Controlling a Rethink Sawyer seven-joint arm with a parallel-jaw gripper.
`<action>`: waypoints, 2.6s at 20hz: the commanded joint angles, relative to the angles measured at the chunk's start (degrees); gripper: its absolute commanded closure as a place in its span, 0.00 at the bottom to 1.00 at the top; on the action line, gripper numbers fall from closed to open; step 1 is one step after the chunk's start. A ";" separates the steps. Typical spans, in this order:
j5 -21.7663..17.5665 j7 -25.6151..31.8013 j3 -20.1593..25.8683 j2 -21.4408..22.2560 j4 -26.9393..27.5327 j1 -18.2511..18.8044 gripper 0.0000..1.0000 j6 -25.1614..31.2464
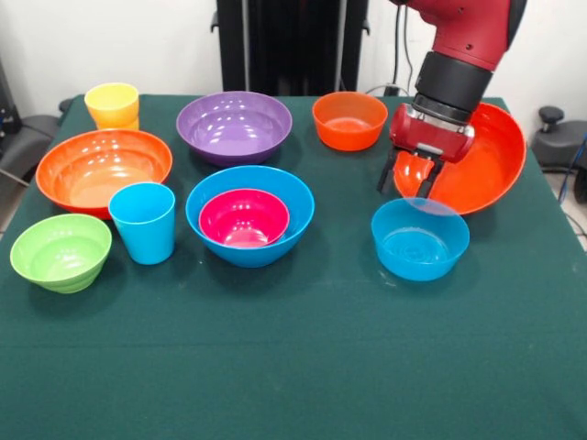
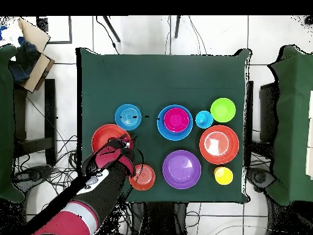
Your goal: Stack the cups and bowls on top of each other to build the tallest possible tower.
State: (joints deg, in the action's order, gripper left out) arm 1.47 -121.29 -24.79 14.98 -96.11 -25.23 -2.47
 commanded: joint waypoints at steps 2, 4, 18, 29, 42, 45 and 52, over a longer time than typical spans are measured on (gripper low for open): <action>-1.28 -3.40 2.69 -0.94 4.91 -0.50 1.00 0.96; -1.12 -3.66 1.97 -1.13 4.76 -1.02 1.00 0.39; -5.89 -0.46 5.48 8.07 0.94 2.56 1.00 5.57; -7.38 -0.38 5.65 10.68 0.17 3.67 1.00 7.18; -9.62 -0.39 9.46 14.12 -2.57 6.79 1.00 7.20; -9.82 -0.63 9.72 14.49 -2.85 6.87 1.00 7.30; -9.65 -1.25 10.85 14.43 -3.38 8.02 0.00 7.42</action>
State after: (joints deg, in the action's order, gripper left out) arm -4.54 -121.29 -23.60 28.96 -96.64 -19.47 -1.96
